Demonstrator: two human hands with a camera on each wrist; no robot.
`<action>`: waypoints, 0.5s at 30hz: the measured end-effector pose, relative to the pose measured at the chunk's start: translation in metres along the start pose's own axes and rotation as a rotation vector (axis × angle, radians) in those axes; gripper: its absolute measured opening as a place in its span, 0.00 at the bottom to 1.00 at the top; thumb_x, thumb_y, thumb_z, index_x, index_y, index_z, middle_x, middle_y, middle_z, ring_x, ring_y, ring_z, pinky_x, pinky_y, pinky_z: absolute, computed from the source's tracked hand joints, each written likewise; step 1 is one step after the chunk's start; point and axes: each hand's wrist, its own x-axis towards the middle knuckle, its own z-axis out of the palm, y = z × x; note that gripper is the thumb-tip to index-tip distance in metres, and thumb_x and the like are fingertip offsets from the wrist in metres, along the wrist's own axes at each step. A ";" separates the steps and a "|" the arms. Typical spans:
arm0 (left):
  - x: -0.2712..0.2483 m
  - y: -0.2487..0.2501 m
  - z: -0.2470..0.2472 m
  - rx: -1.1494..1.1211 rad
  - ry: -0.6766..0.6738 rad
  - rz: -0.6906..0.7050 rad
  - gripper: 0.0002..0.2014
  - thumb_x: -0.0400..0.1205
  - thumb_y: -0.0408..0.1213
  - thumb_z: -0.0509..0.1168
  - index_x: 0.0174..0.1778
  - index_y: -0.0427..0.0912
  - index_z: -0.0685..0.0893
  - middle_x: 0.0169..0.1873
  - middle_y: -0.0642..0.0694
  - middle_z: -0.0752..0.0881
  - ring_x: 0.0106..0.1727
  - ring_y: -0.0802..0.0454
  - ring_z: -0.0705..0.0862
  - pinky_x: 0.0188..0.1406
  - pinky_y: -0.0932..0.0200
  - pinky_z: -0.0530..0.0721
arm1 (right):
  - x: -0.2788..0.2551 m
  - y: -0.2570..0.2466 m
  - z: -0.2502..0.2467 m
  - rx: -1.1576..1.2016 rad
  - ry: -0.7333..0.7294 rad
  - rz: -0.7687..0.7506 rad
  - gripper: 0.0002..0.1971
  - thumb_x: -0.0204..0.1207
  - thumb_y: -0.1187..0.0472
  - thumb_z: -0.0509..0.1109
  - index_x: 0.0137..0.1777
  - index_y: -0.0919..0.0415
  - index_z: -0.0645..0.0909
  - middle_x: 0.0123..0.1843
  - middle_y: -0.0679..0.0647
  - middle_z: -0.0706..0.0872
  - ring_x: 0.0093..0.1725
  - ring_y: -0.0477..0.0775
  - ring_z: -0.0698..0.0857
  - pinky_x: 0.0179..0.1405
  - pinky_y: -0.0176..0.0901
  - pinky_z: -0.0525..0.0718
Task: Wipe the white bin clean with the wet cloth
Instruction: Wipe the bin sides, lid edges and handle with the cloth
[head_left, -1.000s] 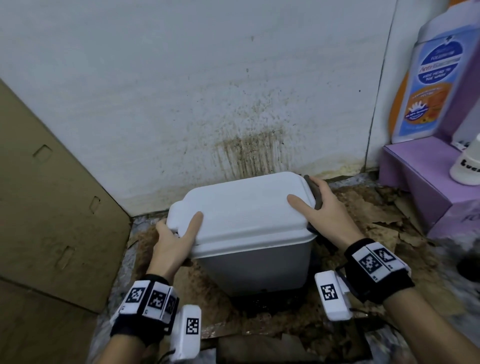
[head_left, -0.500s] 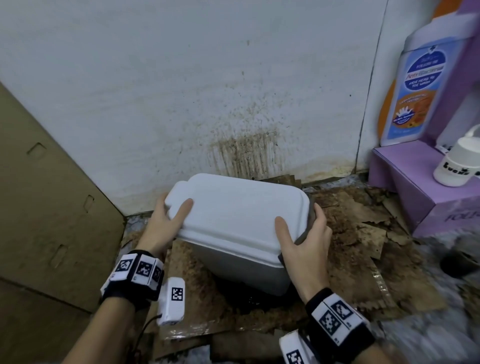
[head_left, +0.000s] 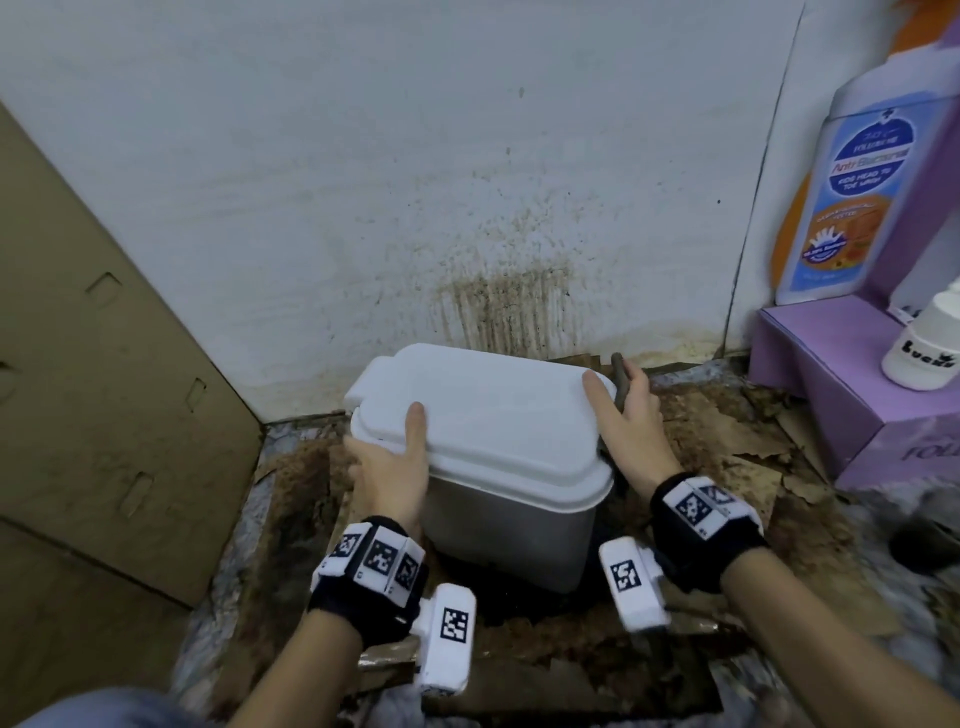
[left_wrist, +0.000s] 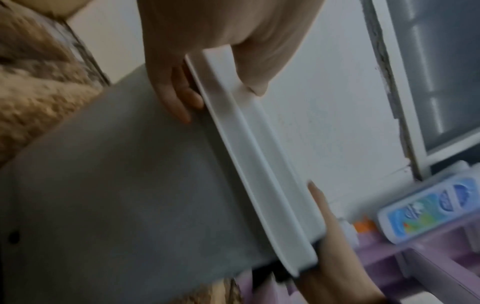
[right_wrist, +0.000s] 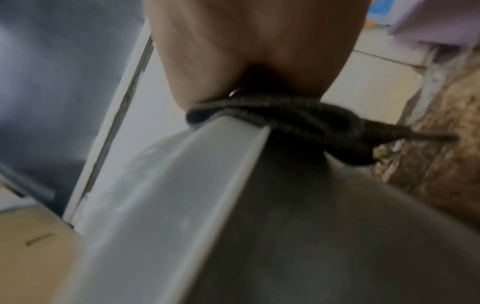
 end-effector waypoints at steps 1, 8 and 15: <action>-0.007 -0.002 0.006 -0.043 -0.002 0.035 0.47 0.82 0.58 0.71 0.89 0.48 0.51 0.76 0.47 0.73 0.69 0.46 0.77 0.65 0.51 0.78 | 0.009 0.000 -0.003 -0.036 -0.055 -0.014 0.52 0.66 0.18 0.60 0.87 0.41 0.54 0.87 0.49 0.61 0.87 0.59 0.58 0.81 0.70 0.64; -0.032 -0.013 0.027 -0.208 -0.102 0.006 0.56 0.69 0.64 0.80 0.88 0.56 0.56 0.73 0.59 0.81 0.70 0.55 0.82 0.71 0.43 0.84 | 0.036 -0.011 -0.021 -0.099 -0.369 -0.107 0.36 0.77 0.40 0.73 0.83 0.46 0.67 0.75 0.43 0.79 0.62 0.37 0.83 0.46 0.31 0.85; -0.040 -0.006 0.022 -0.175 -0.137 0.106 0.47 0.80 0.45 0.77 0.88 0.52 0.52 0.70 0.61 0.79 0.57 0.77 0.79 0.47 0.83 0.76 | 0.020 -0.004 -0.014 0.024 -0.237 -0.130 0.34 0.72 0.37 0.78 0.76 0.44 0.75 0.71 0.39 0.81 0.69 0.44 0.82 0.69 0.56 0.85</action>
